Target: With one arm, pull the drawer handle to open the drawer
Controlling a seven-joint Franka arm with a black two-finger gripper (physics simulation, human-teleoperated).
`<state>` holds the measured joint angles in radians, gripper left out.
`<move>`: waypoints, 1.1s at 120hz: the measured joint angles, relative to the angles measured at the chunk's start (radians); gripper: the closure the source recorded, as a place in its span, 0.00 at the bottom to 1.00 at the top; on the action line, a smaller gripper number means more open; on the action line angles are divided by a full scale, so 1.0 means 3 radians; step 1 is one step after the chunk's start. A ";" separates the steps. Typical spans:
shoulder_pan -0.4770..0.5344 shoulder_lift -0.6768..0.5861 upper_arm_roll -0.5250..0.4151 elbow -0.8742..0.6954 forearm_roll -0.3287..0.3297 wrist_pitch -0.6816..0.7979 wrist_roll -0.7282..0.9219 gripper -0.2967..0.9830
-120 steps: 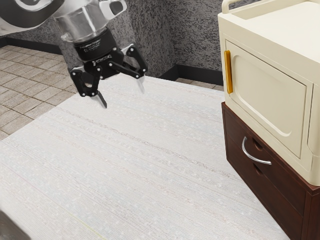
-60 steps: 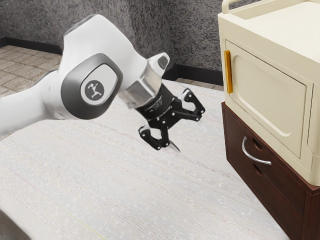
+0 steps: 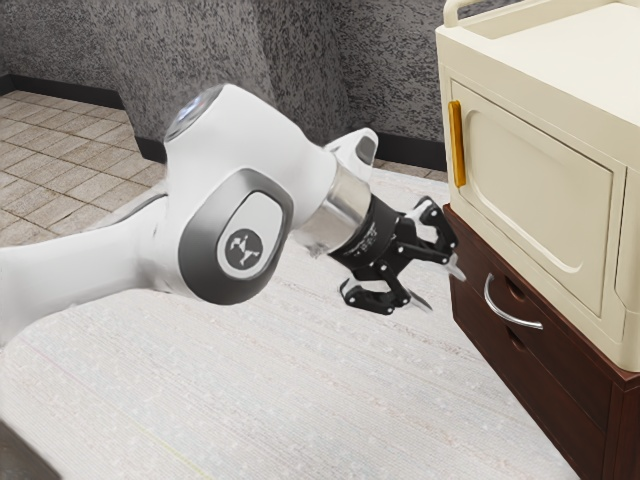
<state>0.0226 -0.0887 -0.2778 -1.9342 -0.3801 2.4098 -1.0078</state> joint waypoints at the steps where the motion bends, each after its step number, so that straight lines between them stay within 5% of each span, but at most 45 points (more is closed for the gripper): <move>1: 0.0000 0.0013 -0.0004 0.0003 0.0000 0.0006 0.0000 0.55; 78: -0.0080 0.0525 -0.0102 0.0234 0.0047 0.0348 0.0004 0.64; 132: -0.0074 0.0482 -0.0089 0.0208 0.0123 0.0252 -0.0008 0.76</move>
<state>0.0005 0.0560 -0.3044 -1.8717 -0.3432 2.4854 -1.0101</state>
